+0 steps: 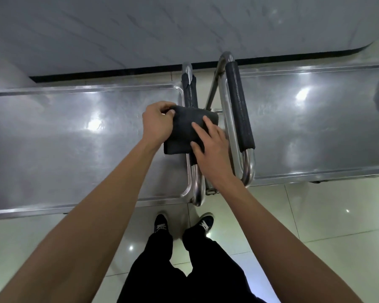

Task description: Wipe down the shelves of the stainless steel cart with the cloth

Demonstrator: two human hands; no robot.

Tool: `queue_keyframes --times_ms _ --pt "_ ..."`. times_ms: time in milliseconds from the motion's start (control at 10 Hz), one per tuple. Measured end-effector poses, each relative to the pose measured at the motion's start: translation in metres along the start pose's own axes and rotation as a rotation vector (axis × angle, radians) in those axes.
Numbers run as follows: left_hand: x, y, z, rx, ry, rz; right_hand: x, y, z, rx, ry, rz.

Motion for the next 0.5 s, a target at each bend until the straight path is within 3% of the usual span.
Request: queue_keyframes --times_ms 100,200,400,500 --pt "0.006 0.013 0.000 0.134 -0.113 -0.087 0.004 -0.002 -0.001 -0.001 0.013 0.003" --pt "0.014 0.027 0.001 0.327 -0.234 -0.013 0.004 -0.001 -0.003 0.032 -0.049 0.017" --pt "0.003 0.023 -0.009 0.384 -0.385 0.077 -0.011 -0.006 0.001 0.054 -0.077 0.119" --pt "-0.009 0.021 -0.024 0.413 -0.468 0.067 -0.031 -0.013 0.006 0.044 -0.035 0.062"
Point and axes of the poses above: each hand's wrist, its own y-axis away from the middle knuckle, its own x-axis out of the palm, z = x × y, the point moved 4 cm from there along -y, towards the middle knuckle, and after that the axes turned 12 degrees about -y, right-handed, at the moved point
